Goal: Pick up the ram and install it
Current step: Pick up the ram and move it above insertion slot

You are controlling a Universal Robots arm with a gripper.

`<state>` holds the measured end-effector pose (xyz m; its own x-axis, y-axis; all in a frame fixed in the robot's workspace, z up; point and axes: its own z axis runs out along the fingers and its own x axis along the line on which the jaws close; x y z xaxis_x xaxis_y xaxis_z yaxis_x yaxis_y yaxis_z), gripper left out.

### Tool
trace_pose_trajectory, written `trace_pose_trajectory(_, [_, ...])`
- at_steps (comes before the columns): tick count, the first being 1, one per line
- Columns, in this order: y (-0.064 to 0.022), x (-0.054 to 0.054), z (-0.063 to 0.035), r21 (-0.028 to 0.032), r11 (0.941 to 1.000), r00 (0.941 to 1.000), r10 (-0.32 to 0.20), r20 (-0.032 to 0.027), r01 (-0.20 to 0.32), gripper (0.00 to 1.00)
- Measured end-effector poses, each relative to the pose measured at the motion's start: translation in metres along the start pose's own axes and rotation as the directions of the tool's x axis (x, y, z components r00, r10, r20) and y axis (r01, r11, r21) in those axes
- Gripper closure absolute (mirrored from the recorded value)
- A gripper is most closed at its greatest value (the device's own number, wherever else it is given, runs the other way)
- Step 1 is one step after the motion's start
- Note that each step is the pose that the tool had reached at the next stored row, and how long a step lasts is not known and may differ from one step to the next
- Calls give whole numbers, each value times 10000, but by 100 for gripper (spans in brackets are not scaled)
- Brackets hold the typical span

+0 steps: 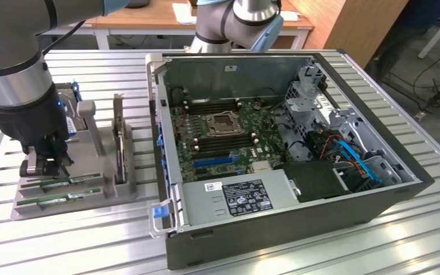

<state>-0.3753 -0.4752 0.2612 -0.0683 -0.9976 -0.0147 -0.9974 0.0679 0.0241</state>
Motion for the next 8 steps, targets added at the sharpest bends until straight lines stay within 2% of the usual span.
trace_pose_trajectory(8, [-1, 40, 0, -2, 9999, 9999, -145, -3, 145, 69])
